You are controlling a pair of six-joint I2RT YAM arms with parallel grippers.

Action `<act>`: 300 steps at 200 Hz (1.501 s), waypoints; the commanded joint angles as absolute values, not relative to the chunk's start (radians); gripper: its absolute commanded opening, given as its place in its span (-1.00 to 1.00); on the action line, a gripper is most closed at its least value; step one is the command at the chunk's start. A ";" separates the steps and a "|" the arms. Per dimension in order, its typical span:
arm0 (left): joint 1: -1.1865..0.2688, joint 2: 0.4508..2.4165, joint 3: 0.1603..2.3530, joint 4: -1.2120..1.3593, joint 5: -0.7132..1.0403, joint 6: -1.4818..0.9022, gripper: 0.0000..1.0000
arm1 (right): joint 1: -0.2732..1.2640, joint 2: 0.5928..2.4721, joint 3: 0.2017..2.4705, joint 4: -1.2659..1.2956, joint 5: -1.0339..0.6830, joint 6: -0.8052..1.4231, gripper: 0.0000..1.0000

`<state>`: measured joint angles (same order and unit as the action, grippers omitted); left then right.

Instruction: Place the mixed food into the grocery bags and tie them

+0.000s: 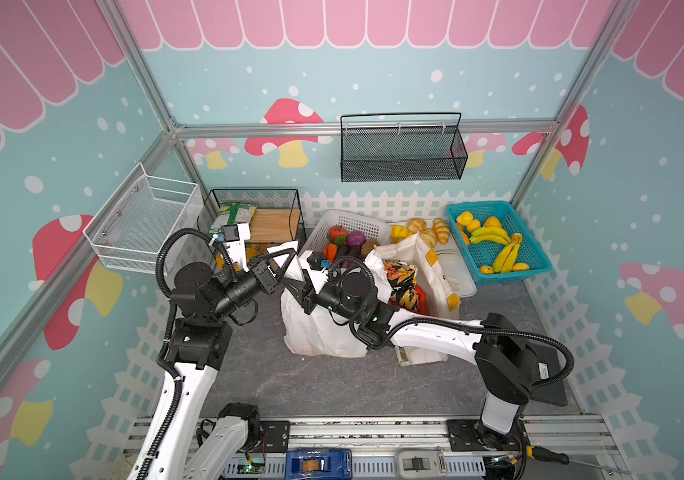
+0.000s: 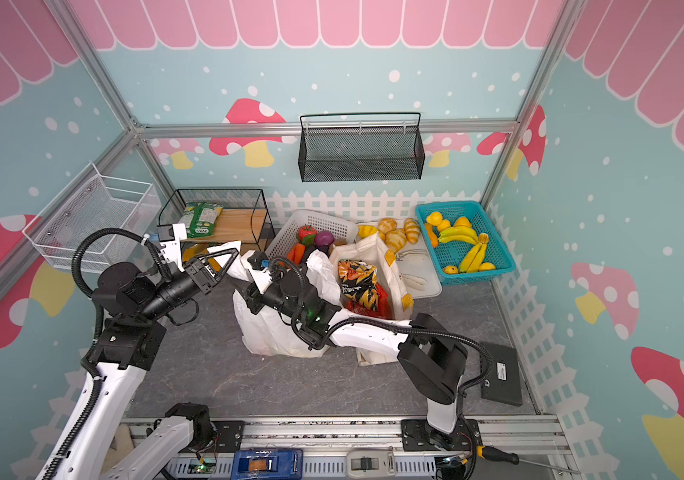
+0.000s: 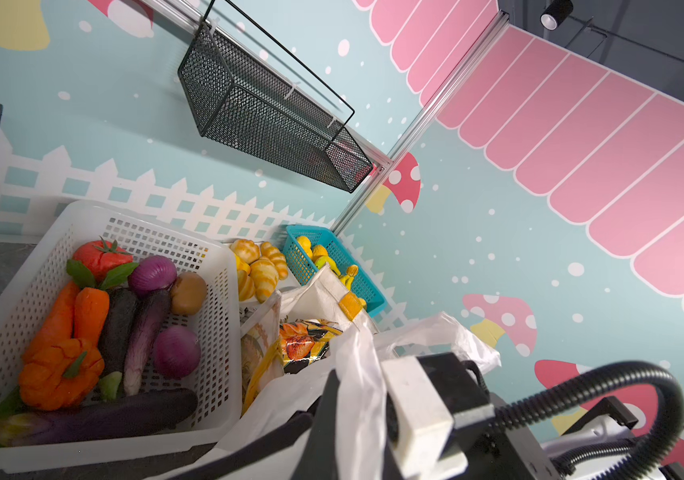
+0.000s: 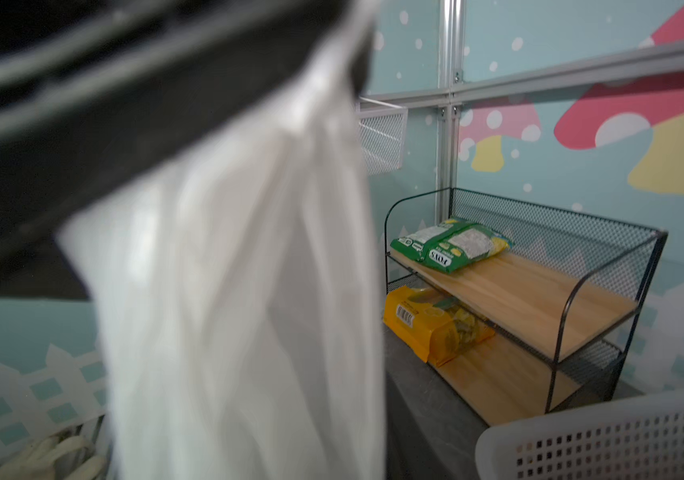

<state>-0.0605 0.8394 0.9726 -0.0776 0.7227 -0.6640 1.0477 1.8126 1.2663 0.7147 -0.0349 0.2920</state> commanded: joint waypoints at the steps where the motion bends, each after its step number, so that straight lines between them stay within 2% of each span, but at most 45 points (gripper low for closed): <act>1: -0.064 0.825 0.983 -0.038 0.724 -0.693 -1.00 | 1.049 1.825 1.186 0.708 0.063 0.305 -0.49; 21: -0.065 0.833 1.001 -0.068 0.725 -0.696 -1.00 | 1.048 1.790 1.122 0.697 0.079 0.269 -0.63; 48: -0.069 0.850 1.006 -0.087 0.745 -0.708 -1.00 | 1.045 1.725 1.041 0.695 0.058 0.189 -0.91; 69: -0.088 0.858 1.005 -0.109 0.748 -0.688 -0.96 | 1.027 1.674 0.997 0.666 -0.007 0.122 -0.97; 112: -0.144 0.863 1.010 -0.144 0.723 -0.625 -0.96 | 1.002 1.615 0.977 0.560 -0.205 -0.008 -0.97; 129: -0.147 0.861 1.014 -0.144 0.713 -0.625 -1.00 | 1.001 1.599 0.983 0.519 -0.240 -0.045 -0.91; 141: -0.149 0.859 1.016 -0.144 0.707 -0.626 -1.00 | 1.002 1.589 0.991 0.510 -0.245 -0.051 -0.77; 162: -0.154 0.859 1.010 -0.144 0.694 -0.627 -1.00 | 1.008 1.592 1.009 0.538 -0.220 -0.010 -0.33; 188: -0.159 0.862 1.006 -0.144 0.685 -0.630 -1.00 | 1.044 1.613 1.054 0.562 -0.122 0.029 0.08; 215: -0.161 0.862 1.006 -0.144 0.677 -0.632 -1.00 | 1.096 1.640 1.123 0.558 0.091 0.096 0.23; 248: -0.161 0.862 1.003 -0.141 0.664 -0.641 -1.00 | 1.134 1.704 1.202 0.554 0.303 0.208 0.27; 282: -0.163 0.858 1.000 -0.140 0.650 -0.650 -1.00 | 1.142 1.785 1.238 0.574 0.424 0.293 -0.08; 300: -0.163 0.854 1.001 -0.141 0.637 -0.653 -1.00 | 1.142 1.823 1.210 0.580 0.436 0.336 -0.18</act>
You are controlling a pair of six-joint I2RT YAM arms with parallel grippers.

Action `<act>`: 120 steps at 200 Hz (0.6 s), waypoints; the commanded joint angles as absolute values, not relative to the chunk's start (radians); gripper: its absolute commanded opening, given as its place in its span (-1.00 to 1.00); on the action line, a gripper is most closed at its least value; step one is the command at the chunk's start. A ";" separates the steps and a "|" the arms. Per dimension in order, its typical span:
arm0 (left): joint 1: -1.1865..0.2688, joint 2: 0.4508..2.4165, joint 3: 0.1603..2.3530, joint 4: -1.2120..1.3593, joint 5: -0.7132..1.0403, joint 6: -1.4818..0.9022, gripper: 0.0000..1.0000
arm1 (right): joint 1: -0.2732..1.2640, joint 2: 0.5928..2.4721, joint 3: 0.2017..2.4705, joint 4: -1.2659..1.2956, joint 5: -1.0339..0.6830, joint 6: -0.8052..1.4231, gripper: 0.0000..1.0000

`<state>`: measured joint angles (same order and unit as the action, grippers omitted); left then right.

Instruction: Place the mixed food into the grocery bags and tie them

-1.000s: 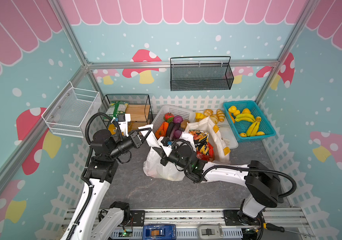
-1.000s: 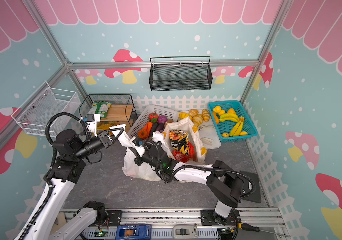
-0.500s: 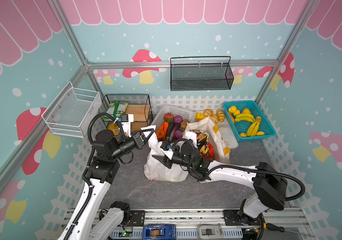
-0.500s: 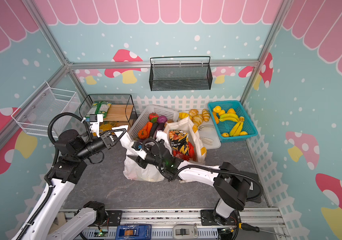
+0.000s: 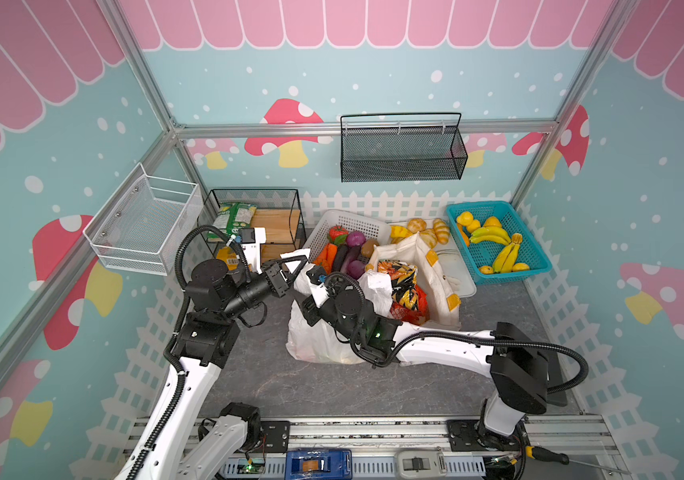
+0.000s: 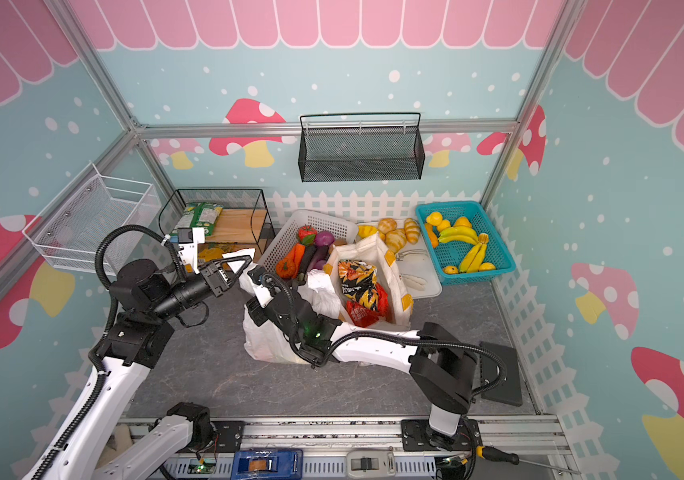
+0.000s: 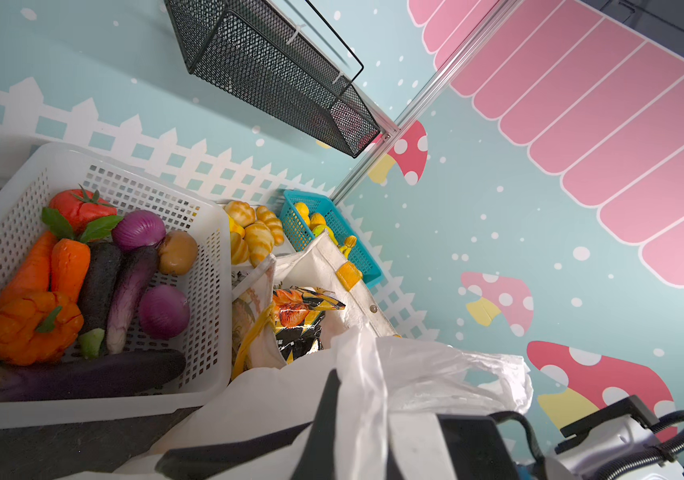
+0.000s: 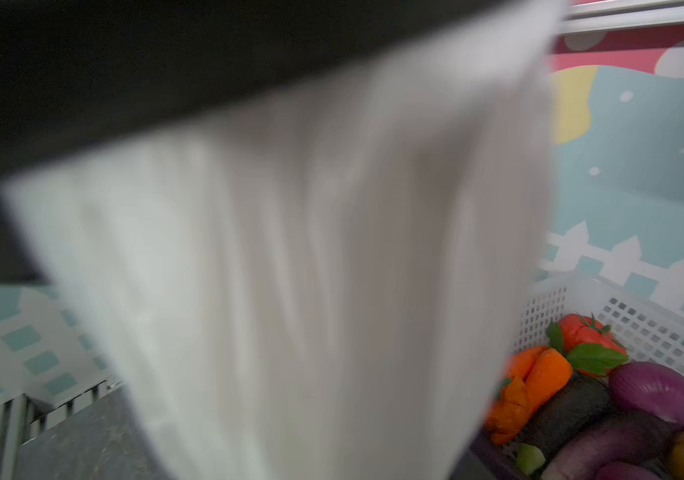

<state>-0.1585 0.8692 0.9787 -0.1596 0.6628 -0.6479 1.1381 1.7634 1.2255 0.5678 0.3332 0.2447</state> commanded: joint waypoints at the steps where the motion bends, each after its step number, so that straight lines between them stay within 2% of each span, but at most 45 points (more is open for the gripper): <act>1: -0.163 0.854 1.001 -0.141 0.636 -0.653 -1.00 | 1.142 1.824 1.207 0.580 0.436 0.338 -0.18; 33: -0.163 0.861 1.002 -0.144 0.620 -0.651 -1.00 | 1.142 1.805 1.171 0.575 0.400 0.309 -0.21; 62: -0.161 0.872 1.015 -0.163 0.612 -0.640 -1.00 | 1.139 1.724 1.174 0.517 0.372 0.181 0.17; 84: -0.159 0.880 1.028 -0.189 0.601 -0.618 -1.00 | 1.134 1.671 1.222 0.370 0.304 0.091 0.42; 93: -0.158 0.882 1.035 -0.203 0.591 -0.607 -1.00 | 1.134 1.647 1.239 0.311 0.278 0.055 0.58; 120: -0.154 0.889 1.043 -0.235 0.566 -0.580 -1.00 | 1.134 1.569 1.295 0.127 0.205 -0.055 0.67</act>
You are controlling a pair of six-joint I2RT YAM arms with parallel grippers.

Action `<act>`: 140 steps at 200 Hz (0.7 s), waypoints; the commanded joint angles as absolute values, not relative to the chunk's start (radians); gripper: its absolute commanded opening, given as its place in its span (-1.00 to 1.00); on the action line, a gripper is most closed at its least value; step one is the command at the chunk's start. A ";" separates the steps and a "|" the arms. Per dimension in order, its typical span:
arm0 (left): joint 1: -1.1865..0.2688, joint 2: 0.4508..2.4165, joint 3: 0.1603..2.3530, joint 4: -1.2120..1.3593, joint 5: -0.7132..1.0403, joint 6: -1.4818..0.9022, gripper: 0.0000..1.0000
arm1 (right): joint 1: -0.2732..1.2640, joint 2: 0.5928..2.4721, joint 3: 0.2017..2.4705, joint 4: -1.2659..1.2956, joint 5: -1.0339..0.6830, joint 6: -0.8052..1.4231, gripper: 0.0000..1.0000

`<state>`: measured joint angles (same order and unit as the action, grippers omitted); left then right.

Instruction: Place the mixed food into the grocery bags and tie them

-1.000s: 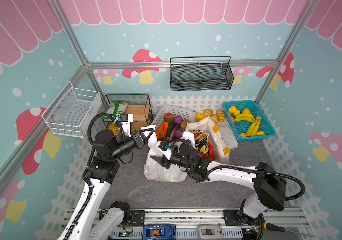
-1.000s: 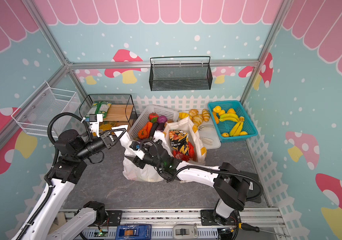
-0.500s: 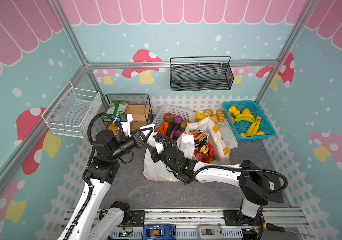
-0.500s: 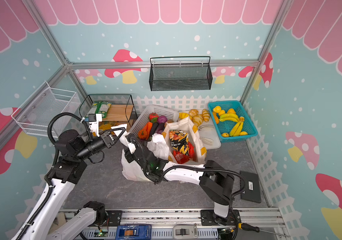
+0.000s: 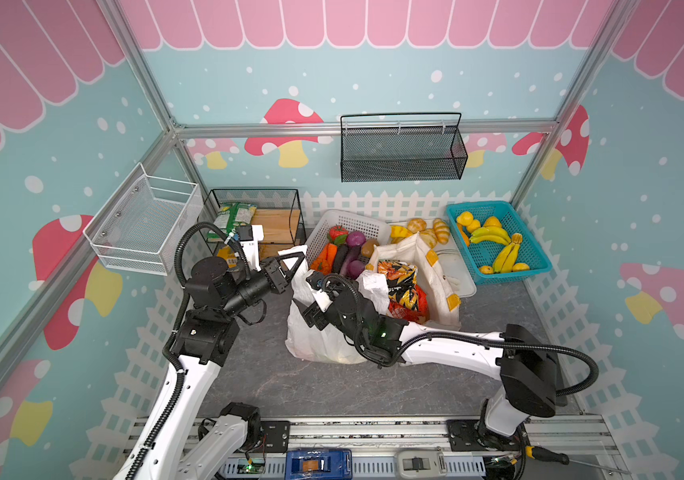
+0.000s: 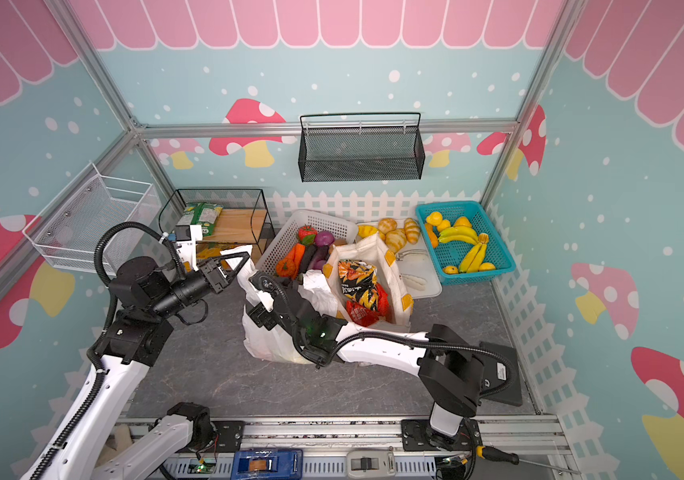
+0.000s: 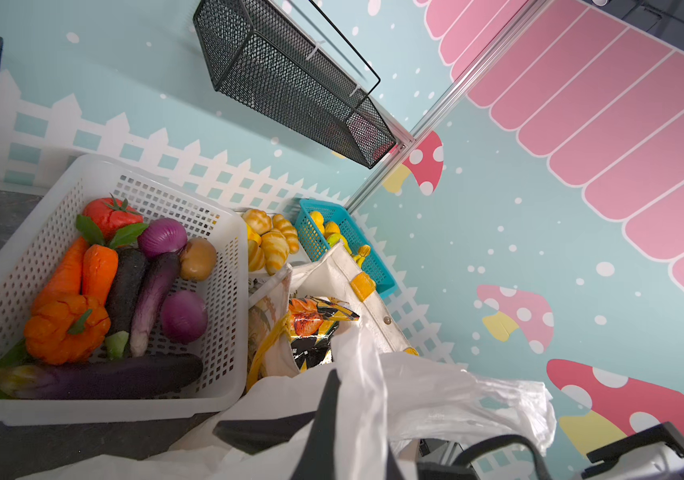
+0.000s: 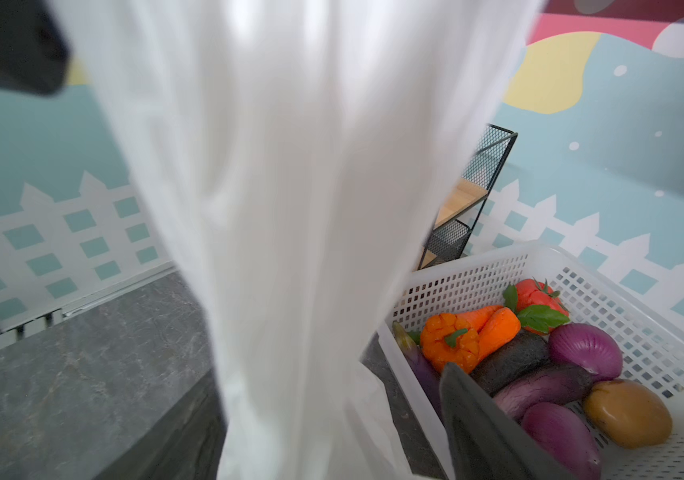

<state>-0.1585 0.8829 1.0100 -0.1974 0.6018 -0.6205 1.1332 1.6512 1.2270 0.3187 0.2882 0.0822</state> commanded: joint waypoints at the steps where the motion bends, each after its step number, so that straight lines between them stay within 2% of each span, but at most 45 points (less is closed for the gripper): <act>1: -0.154 0.889 1.043 -0.235 0.565 -0.579 -1.00 | 1.134 1.567 1.297 0.119 0.203 -0.060 0.67; 62: -0.150 0.908 1.057 -0.292 0.506 -0.543 -1.00 | 1.134 1.418 1.451 -0.206 0.009 -0.247 0.68; 91: -0.150 0.908 1.056 -0.300 0.495 -0.537 -1.00 | 1.133 1.366 1.535 -0.300 0.011 -0.295 0.68; 107: -0.150 0.907 1.057 -0.307 0.487 -0.534 -1.00 | 1.108 1.335 1.557 -0.336 0.010 -0.300 0.67; 140: -0.150 0.907 1.063 -0.318 0.485 -0.526 -1.00 | 0.991 1.233 1.502 -0.345 -0.104 -0.264 0.67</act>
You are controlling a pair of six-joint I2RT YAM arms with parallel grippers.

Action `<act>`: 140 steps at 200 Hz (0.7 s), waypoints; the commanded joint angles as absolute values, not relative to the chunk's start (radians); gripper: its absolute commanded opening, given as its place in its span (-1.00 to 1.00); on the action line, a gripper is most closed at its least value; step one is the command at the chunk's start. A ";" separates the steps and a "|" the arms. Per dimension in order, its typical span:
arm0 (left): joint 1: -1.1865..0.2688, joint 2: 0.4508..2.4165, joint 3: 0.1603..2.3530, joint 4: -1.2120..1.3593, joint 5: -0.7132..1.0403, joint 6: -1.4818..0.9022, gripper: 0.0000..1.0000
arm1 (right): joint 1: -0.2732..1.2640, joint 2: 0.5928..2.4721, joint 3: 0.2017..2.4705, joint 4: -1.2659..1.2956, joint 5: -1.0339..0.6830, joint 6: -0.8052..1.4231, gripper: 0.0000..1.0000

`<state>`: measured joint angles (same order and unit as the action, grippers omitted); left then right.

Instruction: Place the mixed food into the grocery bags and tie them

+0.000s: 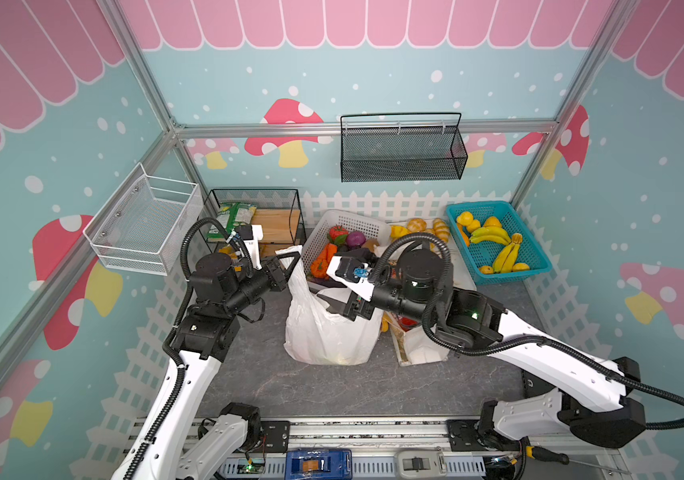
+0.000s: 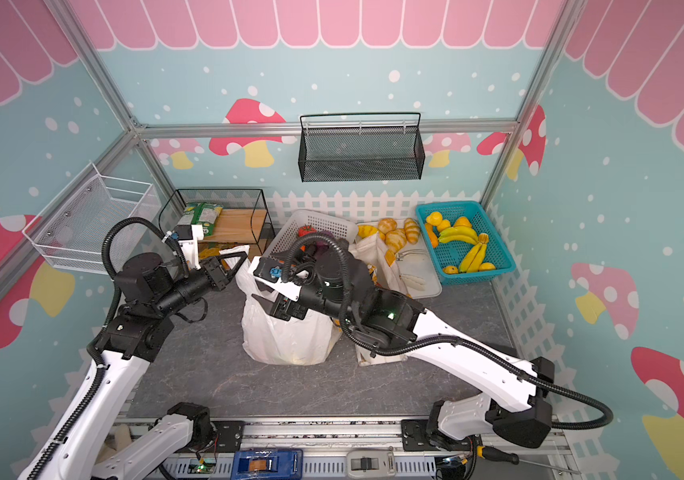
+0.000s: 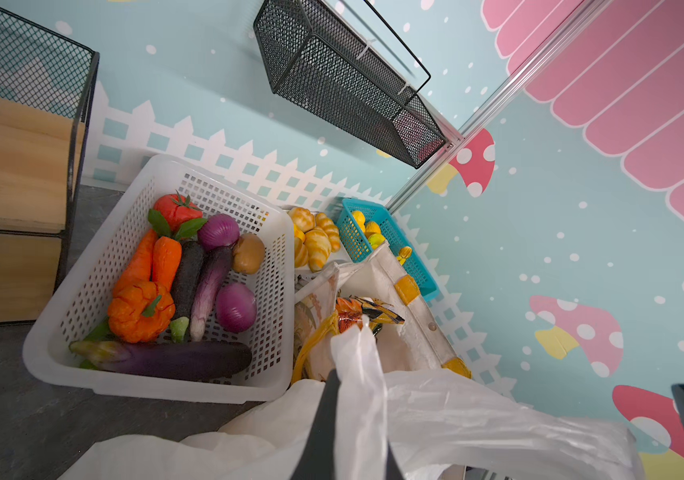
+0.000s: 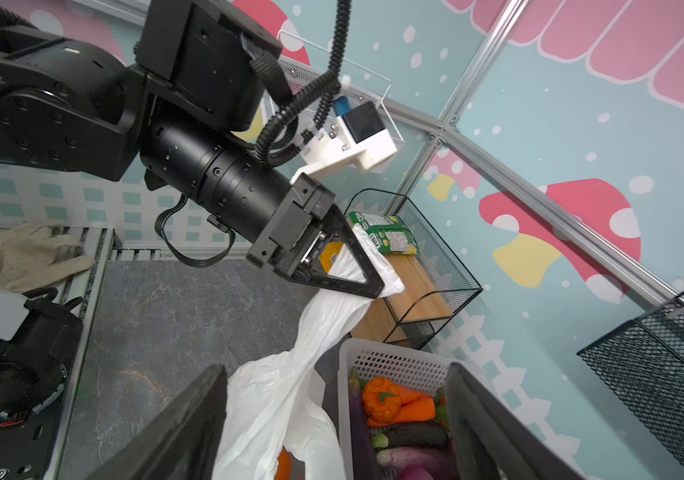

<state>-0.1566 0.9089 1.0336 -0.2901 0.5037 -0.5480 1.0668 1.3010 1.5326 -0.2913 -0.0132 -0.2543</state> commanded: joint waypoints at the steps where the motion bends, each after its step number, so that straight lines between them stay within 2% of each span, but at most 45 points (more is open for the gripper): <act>1: -0.150 0.907 1.064 -0.318 0.484 -0.526 -1.00 | 0.991 1.229 1.497 -0.345 -0.114 -0.263 0.67; 35: -0.149 0.907 1.068 -0.326 0.486 -0.519 -1.00 | 0.792 1.088 1.271 -0.274 -0.335 -0.174 0.71; 58: -0.149 0.907 1.072 -0.336 0.482 -0.514 -1.00 | 0.734 0.996 1.085 -0.179 -0.465 -0.146 0.71; 87: -0.149 0.912 1.069 -0.341 0.487 -0.515 -1.00 | 0.674 0.973 0.919 -0.033 -0.527 -0.120 0.68; 140: -0.149 0.913 1.068 -0.360 0.483 -0.512 -1.00 | 0.646 1.010 0.821 0.213 -0.621 -0.126 0.62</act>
<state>-0.1551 0.9131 1.0428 -0.3283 0.4953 -0.5335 0.6483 1.0161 0.8360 0.0410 -0.5369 -0.1181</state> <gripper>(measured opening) 0.047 0.814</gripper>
